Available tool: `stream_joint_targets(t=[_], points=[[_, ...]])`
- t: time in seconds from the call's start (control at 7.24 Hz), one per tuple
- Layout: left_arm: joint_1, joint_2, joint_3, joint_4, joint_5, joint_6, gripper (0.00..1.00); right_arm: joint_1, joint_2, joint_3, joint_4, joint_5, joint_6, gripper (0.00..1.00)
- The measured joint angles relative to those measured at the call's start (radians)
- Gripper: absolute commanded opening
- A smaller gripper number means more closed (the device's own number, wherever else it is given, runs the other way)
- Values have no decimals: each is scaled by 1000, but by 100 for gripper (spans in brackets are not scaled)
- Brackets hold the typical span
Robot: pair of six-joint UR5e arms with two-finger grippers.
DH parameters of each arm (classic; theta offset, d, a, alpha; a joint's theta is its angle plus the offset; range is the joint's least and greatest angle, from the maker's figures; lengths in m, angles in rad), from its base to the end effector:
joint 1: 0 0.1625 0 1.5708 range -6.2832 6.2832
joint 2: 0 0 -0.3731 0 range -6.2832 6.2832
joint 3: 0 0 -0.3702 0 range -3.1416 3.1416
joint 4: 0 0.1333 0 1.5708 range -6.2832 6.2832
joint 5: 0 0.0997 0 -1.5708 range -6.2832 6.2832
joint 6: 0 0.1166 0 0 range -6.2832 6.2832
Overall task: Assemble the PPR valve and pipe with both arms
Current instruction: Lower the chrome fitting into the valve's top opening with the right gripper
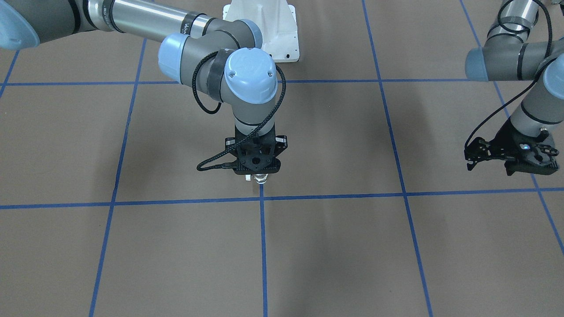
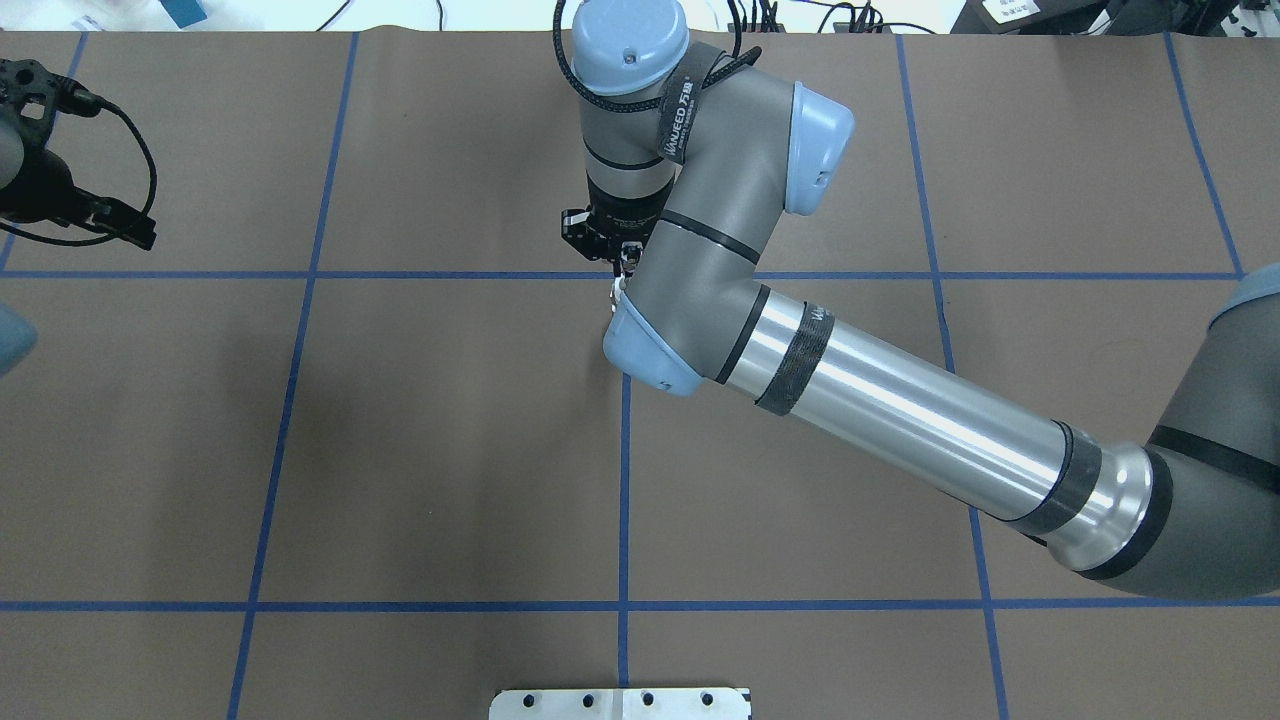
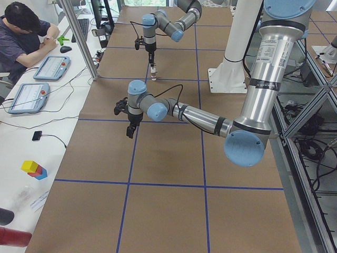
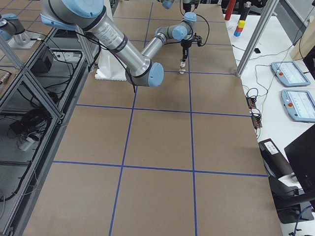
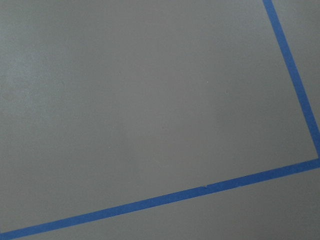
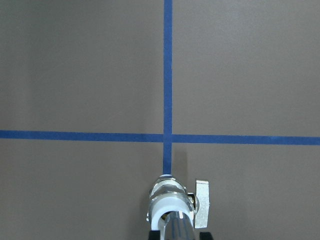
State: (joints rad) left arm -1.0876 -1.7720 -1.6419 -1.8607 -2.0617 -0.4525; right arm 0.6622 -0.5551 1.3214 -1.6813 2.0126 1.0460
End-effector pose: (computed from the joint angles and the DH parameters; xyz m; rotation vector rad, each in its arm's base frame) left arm 0.1956 -0.5414 0.4624 0.2762 0.6751 0.1673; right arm -0.5221 -0.5129 0.1252 0.0077 -0.7720 -0.0143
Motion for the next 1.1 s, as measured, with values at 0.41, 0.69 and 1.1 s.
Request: stream_joint_targets(t=[0.41,0.69,1.1], points=[[0,0,2,0,0,1,100,-4,2,-4,1,0,0,0],[0,0,2,0,0,1,100,-10,1,-9,2,0,-1,0],[0,1,3,0,0,2,100,-17,-1,-10,7,0,0,0]])
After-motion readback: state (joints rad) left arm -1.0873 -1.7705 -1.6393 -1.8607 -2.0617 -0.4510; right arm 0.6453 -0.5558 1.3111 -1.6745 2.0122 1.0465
